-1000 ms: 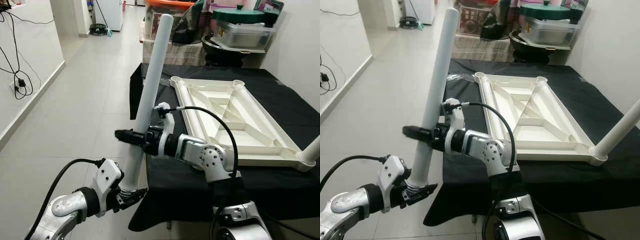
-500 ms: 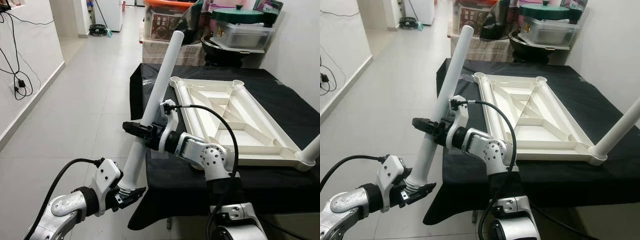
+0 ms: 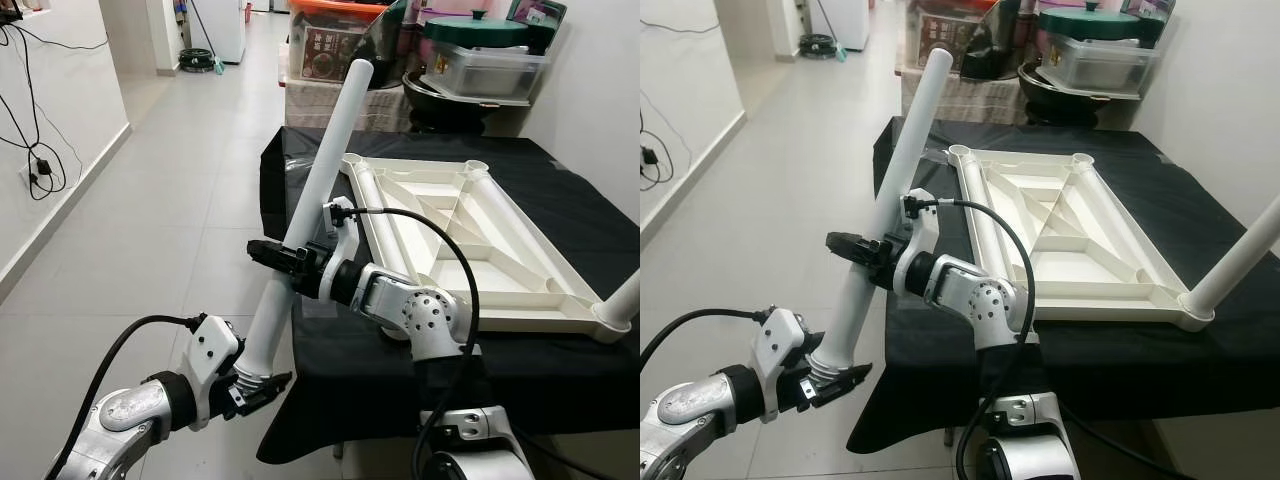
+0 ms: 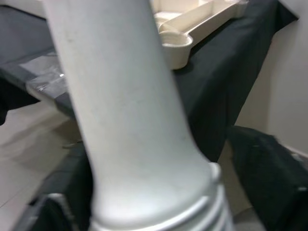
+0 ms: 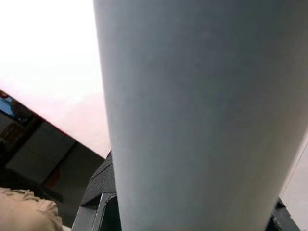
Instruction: Building children table
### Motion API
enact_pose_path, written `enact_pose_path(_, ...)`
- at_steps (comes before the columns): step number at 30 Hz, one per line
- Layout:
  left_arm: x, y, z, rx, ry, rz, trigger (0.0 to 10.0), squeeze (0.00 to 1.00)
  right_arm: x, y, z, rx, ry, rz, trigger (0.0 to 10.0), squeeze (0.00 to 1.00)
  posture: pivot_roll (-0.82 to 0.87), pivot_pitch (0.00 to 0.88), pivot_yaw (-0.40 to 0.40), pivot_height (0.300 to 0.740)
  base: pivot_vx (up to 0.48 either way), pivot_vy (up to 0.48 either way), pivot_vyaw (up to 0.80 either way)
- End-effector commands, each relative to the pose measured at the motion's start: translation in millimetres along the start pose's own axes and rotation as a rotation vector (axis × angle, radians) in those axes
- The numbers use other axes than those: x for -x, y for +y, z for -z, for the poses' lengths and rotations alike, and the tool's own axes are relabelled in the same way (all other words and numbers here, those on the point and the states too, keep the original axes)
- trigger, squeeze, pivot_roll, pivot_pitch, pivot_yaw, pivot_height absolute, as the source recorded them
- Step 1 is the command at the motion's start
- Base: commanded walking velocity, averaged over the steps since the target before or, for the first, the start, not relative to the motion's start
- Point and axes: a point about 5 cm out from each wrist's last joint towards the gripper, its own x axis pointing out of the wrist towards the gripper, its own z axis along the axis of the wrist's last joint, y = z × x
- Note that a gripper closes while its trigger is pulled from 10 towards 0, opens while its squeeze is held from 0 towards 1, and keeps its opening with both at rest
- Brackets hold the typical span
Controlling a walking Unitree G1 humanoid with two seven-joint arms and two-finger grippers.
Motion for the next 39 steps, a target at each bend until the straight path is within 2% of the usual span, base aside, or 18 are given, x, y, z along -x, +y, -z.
enact_pose_path(1, -2.2, -6.3, -11.9, -0.005, -0.075, 0.054, 10.0, 1.0, 1.6, -0.8, -17.9, 0.038, -0.075, 0.02, 0.0, 0.0, 0.12, 0.0, -0.09, 0.74, 0.0, 0.0, 0.0)
enact_pose_path(5, 0.7, 1.8, -18.0, -0.005, -0.102, -0.004, 10.0, 1.0, 7.1, -11.4, -32.8, 0.068, -0.128, 0.092, 0.0, 0.0, 0.12, 0.0, -0.091, 0.74, 0.0, 0.0, 0.0)
enact_pose_path(7, 4.1, 12.8, -23.2, -0.008, -0.118, -0.085, 10.0, 1.0, 11.3, -18.7, -42.3, 0.082, -0.163, 0.148, 0.0, 0.0, 0.12, 0.0, -0.091, 0.74, 0.0, 0.0, 0.0)
enact_pose_path(10, 6.8, 19.6, -24.9, -0.024, -0.116, -0.134, 10.0, 1.0, 14.1, -24.0, -47.4, 0.107, -0.18, 0.205, 0.0, 0.0, 0.12, 0.0, -0.091, 0.74, 0.0, 0.0, 0.0)
enact_pose_path(11, 13.0, 44.8, -26.0, -0.16, -0.056, -0.361, 10.0, 0.0, 20.9, -35.5, -57.4, 0.173, -0.213, 0.344, 0.0, 0.0, 0.12, 0.0, -0.093, 0.74, 0.0, 0.0, 0.0)
enact_pose_path(14, 15.1, 52.0, -26.5, -0.206, -0.038, -0.429, 10.0, 0.0, 22.9, -38.3, -60.0, 0.193, -0.22, 0.383, 0.0, 0.0, 0.12, 0.0, -0.093, 0.74, 0.0, 0.0, 0.0)
enact_pose_path(15, 17.9, 62.6, -25.3, -0.253, -0.003, -0.538, 10.0, 0.0, 23.7, -38.3, -62.3, 0.208, -0.234, 0.408, 0.0, 0.0, 0.13, 0.0, -0.1, 0.74, 0.0, 0.0, 0.0)
enact_pose_path(17, 17.9, 62.6, -25.3, -0.253, -0.003, -0.538, 10.0, 0.0, 23.7, -38.3, -62.3, 0.208, -0.234, 0.408, 0.0, 0.0, 0.13, 0.0, -0.1, 0.74, 0.0, 0.0, 0.0)
enact_pose_path(19, 16.9, 71.8, -21.0, -0.32, 0.077, -0.665, 10.0, 0.0, 17.8, -22.0, -60.6, 0.306, -0.258, 0.38, 0.0, 0.0, 0.13, 0.0, -0.095, 0.74, 0.0, 0.0, 0.0)
enact_pose_path(21, 12.7, 74.1, -17.2, -0.303, 0.105, -0.706, 10.0, 0.0, 10.4, -1.5, -55.4, 0.437, -0.279, 0.313, 0.0, 0.0, 0.13, 0.0, -0.089, 0.74, 0.0, 0.0, 0.0)
enact_pose_path(22, 7.6, 72.4, -16.4, -0.267, 0.093, -0.68, 10.0, 0.0, 7.0, 8.3, -53.2, 0.47, -0.293, 0.279, 0.0, 0.0, 0.12, 0.0, -0.085, 0.74, 0.0, 0.0, 0.0)
enact_pose_path(25, 4.0, 71.1, -16.2, -0.245, 0.081, -0.662, 10.0, 0.0, 4.9, 13.7, -52.2, 0.483, -0.305, 0.261, 0.0, 0.0, 0.12, 0.0, -0.085, 0.74, 0.0, 0.0, 0.0)
enact_pose_path(27, -6.7, 61.8, -20.6, -0.169, 0.008, -0.541, 10.0, 0.0, -1.2, 32.0, -51.3, 0.504, -0.336, 0.179, 0.0, 0.0, 0.11, 0.0, -0.073, 0.74, 0.0, 0.0, 0.0)
enact_pose_path(28, -6.7, 61.8, -20.6, -0.169, 0.008, -0.541, 10.0, 0.0, -1.2, 32.0, -51.3, 0.504, -0.336, 0.179, 0.0, 0.0, 0.11, 0.0, -0.073, 0.74, 0.0, 0.0, 0.0)
enact_pose_path(30, -13.1, 53.0, -26.2, -0.113, -0.065, -0.423, 10.0, 0.0, -6.1, 46.8, -46.6, 0.532, -0.339, 0.097, 0.0, 0.0, 0.11, 0.0, -0.073, 0.74, 0.0, 0.0, 0.0)
enact_pose_path(32, -13.1, 53.0, -26.2, -0.113, -0.065, -0.423, 10.0, 0.0, -6.1, 46.8, -46.6, 0.532, -0.339, 0.097, 0.0, 0.0, 0.11, 0.0, -0.073, 0.74, 0.0, 0.0, 0.0)
enact_pose_path(36, -13.1, 47.9, -31.6, -0.096, -0.096, -0.345, 10.0, 0.0, -7.1, 49.3, -40.7, 0.548, -0.334, 0.078, 0.0, 0.0, 0.12, 0.0, -0.074, 0.74, 0.0, 0.0, 0.0)
enact_pose_path(39, -12.7, 49.1, -31.0, -0.106, -0.089, -0.346, 10.0, 0.0, -6.6, 51.1, -39.3, 0.546, -0.336, 0.068, 0.0, 0.0, 0.12, 0.0, -0.074, 0.74, 0.0, 0.0, 0.0)
